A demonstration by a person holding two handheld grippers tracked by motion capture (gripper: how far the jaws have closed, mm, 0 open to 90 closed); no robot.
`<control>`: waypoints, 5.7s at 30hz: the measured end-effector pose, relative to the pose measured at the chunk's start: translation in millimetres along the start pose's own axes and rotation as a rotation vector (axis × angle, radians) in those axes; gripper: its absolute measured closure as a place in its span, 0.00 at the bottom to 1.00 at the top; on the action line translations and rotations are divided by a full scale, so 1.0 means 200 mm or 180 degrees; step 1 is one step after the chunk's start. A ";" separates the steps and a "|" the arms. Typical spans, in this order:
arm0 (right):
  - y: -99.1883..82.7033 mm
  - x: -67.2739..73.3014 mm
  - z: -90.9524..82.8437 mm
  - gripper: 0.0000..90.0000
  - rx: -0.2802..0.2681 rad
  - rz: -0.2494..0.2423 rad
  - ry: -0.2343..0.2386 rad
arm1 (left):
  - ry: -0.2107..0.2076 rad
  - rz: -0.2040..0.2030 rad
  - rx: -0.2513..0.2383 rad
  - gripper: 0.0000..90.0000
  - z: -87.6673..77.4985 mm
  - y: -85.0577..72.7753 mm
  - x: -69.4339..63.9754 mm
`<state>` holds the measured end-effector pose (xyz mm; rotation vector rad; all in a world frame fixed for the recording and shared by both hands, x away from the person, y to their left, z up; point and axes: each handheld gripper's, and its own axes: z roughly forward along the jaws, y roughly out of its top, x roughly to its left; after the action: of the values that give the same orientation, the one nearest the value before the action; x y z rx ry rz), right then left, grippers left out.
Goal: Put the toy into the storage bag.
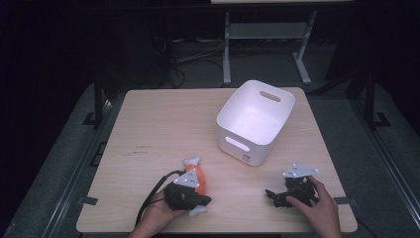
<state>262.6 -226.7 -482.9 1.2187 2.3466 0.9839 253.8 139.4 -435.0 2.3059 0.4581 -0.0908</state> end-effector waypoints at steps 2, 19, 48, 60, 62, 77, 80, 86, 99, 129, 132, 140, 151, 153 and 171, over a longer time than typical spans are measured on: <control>0.00 0.00 0.00 0.00 0.0000 0.0000 0.0000 | -0.0002 -0.0007 0.0005 1.00 0.00 0.00 0.00; 0.00 0.00 0.00 0.00 0.0000 -0.0001 0.0000 | 0.0122 -0.0127 0.0018 1.00 -0.11 -0.11 0.02; 0.00 0.00 0.00 0.00 0.0000 -0.0002 0.0000 | 0.0532 -0.0217 -0.0050 0.96 -0.31 -0.21 0.06; 0.00 0.00 0.00 0.00 0.0001 -0.0001 0.0000 | 0.0574 -0.0257 0.0001 0.56 -0.37 -0.09 0.11; 0.00 0.00 0.00 0.00 0.0001 -0.0001 -0.0001 | 0.0574 -0.0253 0.0043 0.49 -0.37 -0.06 0.13; 0.00 0.00 0.00 0.00 0.0005 -0.0005 -0.0001 | 0.0674 -0.0184 0.0561 0.14 -0.26 0.10 0.20; 0.00 0.00 0.00 0.00 0.0005 -0.0004 -0.0001 | 0.0625 -0.0158 0.0670 0.14 -0.22 0.11 0.21; 0.00 0.00 0.00 0.00 0.0005 -0.0004 0.0000 | 0.0575 -0.0131 0.0756 0.14 -0.17 0.16 0.21; 0.00 0.00 0.00 0.00 0.0005 -0.0004 0.0000 | 0.0564 -0.0130 0.0974 0.14 -0.05 0.19 0.25; 0.00 0.00 0.00 0.00 0.0005 -0.0005 0.0001 | 0.0554 -0.0015 0.1261 0.18 0.07 0.15 0.26; 0.00 0.00 0.00 0.00 0.0005 -0.0005 0.0000 | 0.0546 -0.0031 0.1248 0.22 0.06 0.15 0.26; 0.00 0.00 0.00 0.00 0.0005 -0.0005 0.0000 | 0.0519 -0.0082 0.1174 0.24 0.04 0.14 0.26; 0.00 0.00 0.00 0.00 0.0006 -0.0005 0.0000 | 0.0510 -0.0174 0.1057 0.24 -0.02 0.14 0.28; 0.00 0.00 0.00 0.00 0.0006 -0.0006 0.0000 | 0.0519 -0.0196 0.1012 0.24 -0.03 0.15 0.28; 0.00 0.00 0.00 0.00 0.0005 -0.0005 0.0005 | 0.0533 -0.0165 0.0930 0.25 -0.12 0.25 0.30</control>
<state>262.8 -226.7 -482.7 1.2171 2.3497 0.9831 325.5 143.5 -396.2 2.6007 0.6250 0.0118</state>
